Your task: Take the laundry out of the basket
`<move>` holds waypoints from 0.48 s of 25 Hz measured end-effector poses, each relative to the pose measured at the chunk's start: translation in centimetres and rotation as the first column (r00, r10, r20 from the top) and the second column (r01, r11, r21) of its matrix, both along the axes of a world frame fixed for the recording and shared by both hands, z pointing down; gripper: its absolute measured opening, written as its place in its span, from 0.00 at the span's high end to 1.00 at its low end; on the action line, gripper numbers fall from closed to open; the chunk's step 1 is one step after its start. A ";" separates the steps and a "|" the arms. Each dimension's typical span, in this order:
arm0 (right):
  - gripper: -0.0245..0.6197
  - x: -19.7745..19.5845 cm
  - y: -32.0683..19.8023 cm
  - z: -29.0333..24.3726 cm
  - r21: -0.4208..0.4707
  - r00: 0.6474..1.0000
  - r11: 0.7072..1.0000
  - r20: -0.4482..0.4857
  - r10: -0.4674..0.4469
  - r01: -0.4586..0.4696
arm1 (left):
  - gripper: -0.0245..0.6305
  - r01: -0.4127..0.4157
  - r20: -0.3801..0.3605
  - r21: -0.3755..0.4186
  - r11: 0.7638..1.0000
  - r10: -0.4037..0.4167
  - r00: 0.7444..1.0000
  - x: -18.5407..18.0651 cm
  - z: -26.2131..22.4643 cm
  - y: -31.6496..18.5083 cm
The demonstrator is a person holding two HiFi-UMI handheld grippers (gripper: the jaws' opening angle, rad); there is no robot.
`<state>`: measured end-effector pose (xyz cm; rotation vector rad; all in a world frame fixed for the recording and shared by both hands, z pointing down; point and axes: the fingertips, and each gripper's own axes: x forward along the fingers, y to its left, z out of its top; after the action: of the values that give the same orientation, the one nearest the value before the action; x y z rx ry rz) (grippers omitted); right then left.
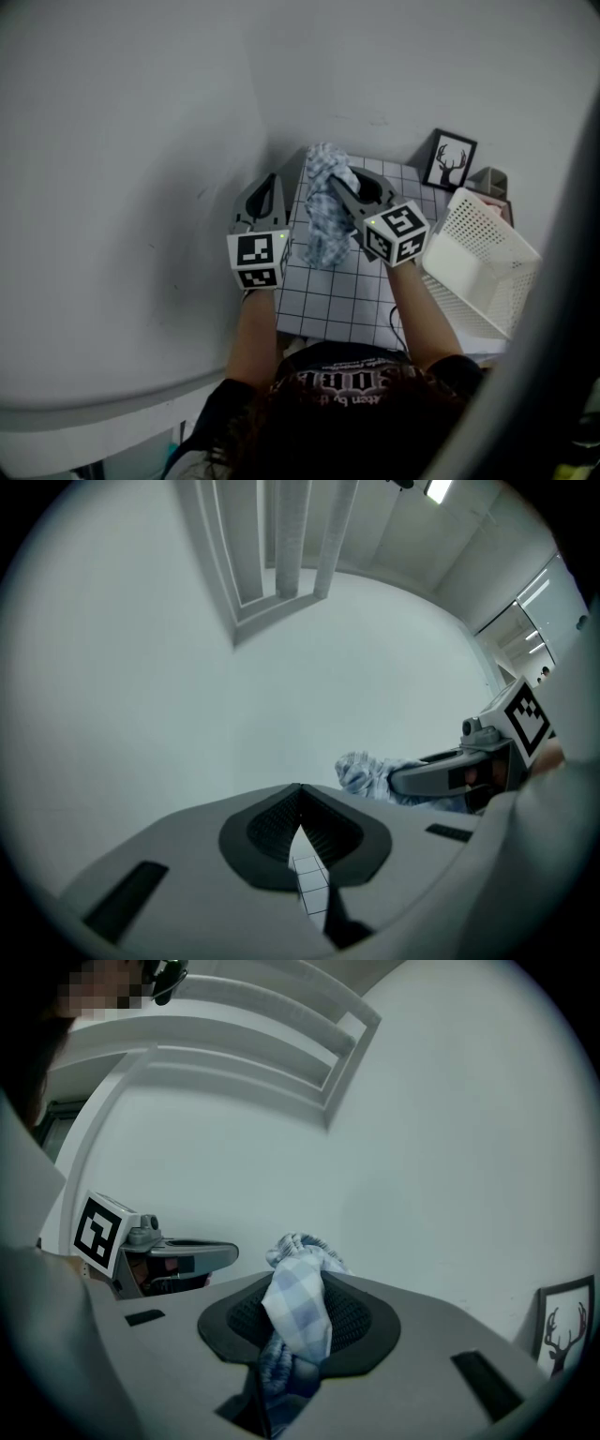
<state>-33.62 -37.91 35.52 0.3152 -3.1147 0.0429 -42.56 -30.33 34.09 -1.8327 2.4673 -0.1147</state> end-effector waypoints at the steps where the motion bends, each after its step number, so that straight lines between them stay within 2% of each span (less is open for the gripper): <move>1: 0.77 0.0 0.1 0.1 0.004 1.000 1.000 0.000 0.001 -0.001 | 0.96 0.002 0.000 0.000 1.000 -0.002 1.000 0.0 0.1 0.1; 12: 0.77 0.3 0.5 0.0 0.035 1.000 0.999 -0.004 -0.004 0.004 | 0.96 0.003 -0.003 -0.013 1.000 -0.003 1.000 0.2 0.6 0.1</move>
<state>-33.33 -37.39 35.54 0.3092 -3.1146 -0.0117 -42.31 -30.25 34.69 -1.8364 2.4772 -0.1286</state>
